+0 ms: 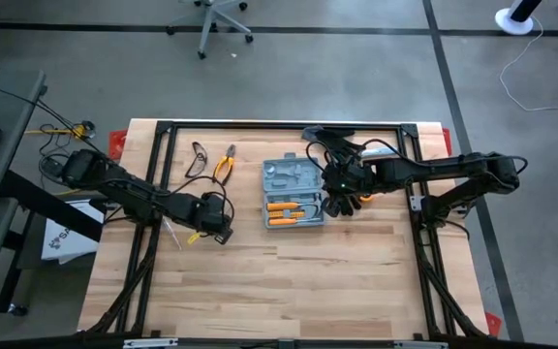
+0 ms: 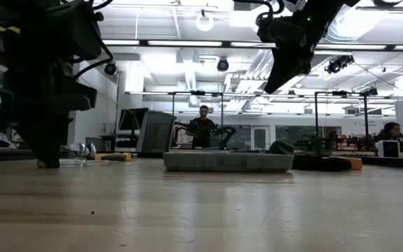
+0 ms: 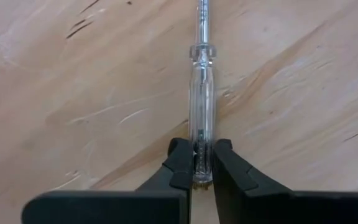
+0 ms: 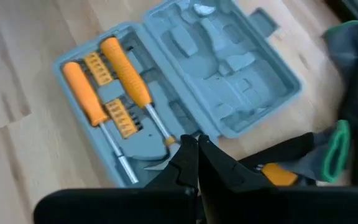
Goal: Prefit tool cases
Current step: Put the transparent flat screwdriver into the gray toolbox
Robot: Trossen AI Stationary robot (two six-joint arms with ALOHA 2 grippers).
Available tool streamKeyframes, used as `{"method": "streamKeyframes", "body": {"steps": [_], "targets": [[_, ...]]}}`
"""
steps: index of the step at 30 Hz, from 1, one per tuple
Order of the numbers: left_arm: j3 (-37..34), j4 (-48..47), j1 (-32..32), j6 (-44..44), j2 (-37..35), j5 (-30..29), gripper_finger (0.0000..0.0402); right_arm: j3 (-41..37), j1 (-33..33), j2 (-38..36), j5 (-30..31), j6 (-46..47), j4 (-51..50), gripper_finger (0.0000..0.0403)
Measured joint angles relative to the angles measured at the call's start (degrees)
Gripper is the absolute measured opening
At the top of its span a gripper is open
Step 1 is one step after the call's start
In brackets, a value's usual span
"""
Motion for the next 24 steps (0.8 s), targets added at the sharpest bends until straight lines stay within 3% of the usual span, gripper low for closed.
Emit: {"method": "streamKeyframes", "body": {"steps": [9,19,24], "targets": [[-0.2,3.5,-0.1,3.3,-5.0,-1.4,0.0019,0.0,0.0,0.2,-5.0,-0.6,9.2,0.0],[0.2,13.7,0.3,10.5,-6.6,-1.9,0.0006,0.0,-0.4,0.3,-4.5,-1.0,8.0,0.0],[2.2,12.7,1.8,15.7,-6.4,-2.2,0.0004,0.0,-1.3,0.3,-5.1,-1.1,8.0,0.0]]}}
